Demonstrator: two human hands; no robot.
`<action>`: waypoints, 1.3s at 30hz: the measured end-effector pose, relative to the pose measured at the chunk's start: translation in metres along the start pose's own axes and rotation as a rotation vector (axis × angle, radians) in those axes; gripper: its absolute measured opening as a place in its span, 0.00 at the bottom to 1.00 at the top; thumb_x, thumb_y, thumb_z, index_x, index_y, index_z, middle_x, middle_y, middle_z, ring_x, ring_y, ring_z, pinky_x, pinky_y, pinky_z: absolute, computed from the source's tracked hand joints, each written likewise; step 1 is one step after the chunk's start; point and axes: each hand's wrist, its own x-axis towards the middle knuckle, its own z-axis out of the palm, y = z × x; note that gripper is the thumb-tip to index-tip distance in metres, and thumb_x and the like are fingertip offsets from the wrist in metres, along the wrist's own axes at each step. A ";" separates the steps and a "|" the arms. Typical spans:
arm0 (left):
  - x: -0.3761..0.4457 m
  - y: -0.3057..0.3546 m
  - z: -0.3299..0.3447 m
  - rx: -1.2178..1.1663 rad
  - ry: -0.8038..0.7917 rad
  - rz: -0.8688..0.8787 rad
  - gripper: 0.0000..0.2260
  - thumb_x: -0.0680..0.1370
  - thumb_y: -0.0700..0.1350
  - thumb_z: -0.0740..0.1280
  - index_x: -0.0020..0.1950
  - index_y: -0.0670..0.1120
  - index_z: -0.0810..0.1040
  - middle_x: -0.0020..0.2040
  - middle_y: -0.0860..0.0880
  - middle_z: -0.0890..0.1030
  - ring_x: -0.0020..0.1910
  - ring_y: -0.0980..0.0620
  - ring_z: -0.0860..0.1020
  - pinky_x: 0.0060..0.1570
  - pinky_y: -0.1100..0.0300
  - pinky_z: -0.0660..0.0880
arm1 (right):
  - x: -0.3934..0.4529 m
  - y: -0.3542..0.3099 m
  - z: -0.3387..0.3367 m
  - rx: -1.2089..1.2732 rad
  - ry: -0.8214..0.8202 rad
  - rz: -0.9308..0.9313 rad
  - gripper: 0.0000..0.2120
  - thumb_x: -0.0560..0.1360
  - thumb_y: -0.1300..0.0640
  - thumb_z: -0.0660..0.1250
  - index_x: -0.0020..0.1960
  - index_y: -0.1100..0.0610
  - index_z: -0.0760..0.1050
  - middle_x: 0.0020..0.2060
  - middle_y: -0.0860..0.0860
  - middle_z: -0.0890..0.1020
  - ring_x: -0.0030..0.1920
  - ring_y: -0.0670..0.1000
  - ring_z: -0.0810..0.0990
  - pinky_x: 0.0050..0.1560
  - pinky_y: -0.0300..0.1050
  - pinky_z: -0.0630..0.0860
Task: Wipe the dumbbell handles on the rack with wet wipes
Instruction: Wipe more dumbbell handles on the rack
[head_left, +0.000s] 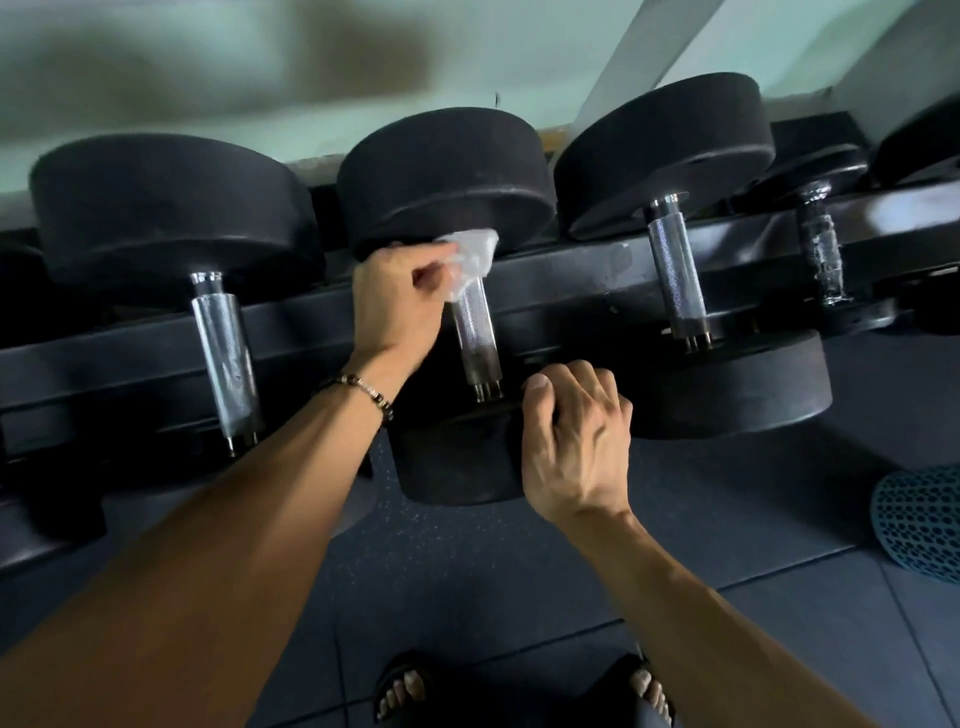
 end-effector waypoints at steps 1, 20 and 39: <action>0.001 0.002 0.004 0.033 0.066 -0.011 0.11 0.74 0.39 0.70 0.55 0.44 0.85 0.49 0.45 0.86 0.46 0.46 0.82 0.53 0.58 0.77 | 0.000 0.000 0.001 0.000 0.002 -0.006 0.21 0.78 0.48 0.50 0.39 0.57 0.75 0.38 0.51 0.77 0.42 0.55 0.72 0.45 0.53 0.69; -0.005 0.009 0.004 -0.081 0.023 -0.484 0.13 0.66 0.52 0.80 0.42 0.44 0.86 0.39 0.46 0.85 0.39 0.50 0.84 0.46 0.54 0.81 | -0.001 -0.002 -0.001 0.005 0.022 0.013 0.18 0.78 0.49 0.52 0.38 0.55 0.75 0.37 0.50 0.77 0.42 0.54 0.72 0.44 0.49 0.67; -0.036 0.021 0.004 -0.344 -0.172 -0.846 0.12 0.65 0.40 0.81 0.36 0.44 0.77 0.30 0.50 0.81 0.28 0.55 0.77 0.30 0.66 0.74 | 0.000 0.001 0.000 0.011 0.016 0.002 0.18 0.78 0.49 0.53 0.37 0.56 0.74 0.37 0.51 0.77 0.42 0.56 0.74 0.45 0.52 0.69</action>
